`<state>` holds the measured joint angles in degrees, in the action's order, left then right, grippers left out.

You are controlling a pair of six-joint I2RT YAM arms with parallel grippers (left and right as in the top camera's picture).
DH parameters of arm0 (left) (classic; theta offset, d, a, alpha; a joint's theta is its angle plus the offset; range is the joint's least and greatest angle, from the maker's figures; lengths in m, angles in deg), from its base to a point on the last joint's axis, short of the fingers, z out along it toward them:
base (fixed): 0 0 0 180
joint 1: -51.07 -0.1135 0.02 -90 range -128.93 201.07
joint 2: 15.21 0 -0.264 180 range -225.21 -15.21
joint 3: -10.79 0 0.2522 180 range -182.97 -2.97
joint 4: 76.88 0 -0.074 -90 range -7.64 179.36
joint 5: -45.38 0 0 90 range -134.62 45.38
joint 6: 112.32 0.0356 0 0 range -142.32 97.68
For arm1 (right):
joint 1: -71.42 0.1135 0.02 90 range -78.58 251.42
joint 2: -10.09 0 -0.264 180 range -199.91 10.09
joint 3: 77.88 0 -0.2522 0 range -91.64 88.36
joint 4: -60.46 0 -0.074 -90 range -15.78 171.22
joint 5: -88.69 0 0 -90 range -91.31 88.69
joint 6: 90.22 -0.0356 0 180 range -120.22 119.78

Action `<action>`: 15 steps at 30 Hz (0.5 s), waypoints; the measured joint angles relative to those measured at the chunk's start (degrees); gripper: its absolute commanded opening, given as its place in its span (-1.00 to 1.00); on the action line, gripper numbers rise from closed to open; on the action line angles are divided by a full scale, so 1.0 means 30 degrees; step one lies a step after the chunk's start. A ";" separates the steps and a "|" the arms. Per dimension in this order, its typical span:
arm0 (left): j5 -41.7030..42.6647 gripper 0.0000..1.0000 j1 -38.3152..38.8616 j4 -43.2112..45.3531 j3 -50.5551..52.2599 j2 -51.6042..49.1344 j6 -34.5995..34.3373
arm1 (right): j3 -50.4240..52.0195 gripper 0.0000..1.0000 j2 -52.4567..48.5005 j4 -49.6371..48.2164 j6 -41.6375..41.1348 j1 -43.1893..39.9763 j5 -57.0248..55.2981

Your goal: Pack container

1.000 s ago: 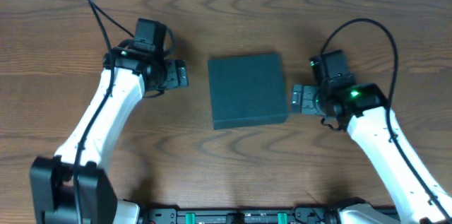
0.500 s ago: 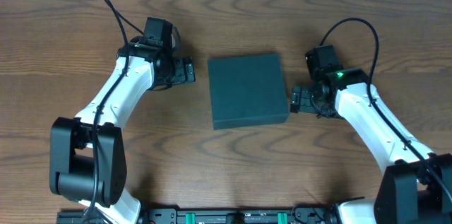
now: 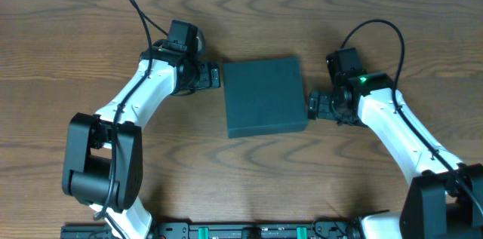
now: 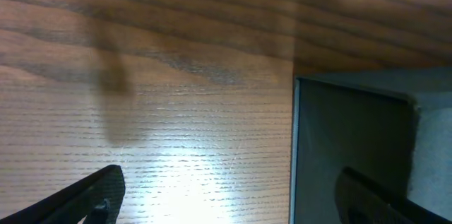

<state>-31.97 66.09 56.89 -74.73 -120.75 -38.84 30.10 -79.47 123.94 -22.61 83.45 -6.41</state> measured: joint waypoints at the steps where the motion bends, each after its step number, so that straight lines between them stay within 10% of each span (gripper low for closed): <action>1: 0.0073 0.90 0.0000 0.0015 0.0000 0.0000 -0.0007 | 0.0000 0.99 0.0000 -0.0051 0.0007 0.0036 0.0080; 15: 0.0780 0.90 0.0226 0.1144 0.0000 0.0000 -0.0066 | 0.0000 0.99 0.0000 0.0262 -0.0073 0.0976 0.0000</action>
<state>-29.63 66.77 60.32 -74.73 -120.75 -39.03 30.10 -79.47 124.72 -22.83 86.38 -6.41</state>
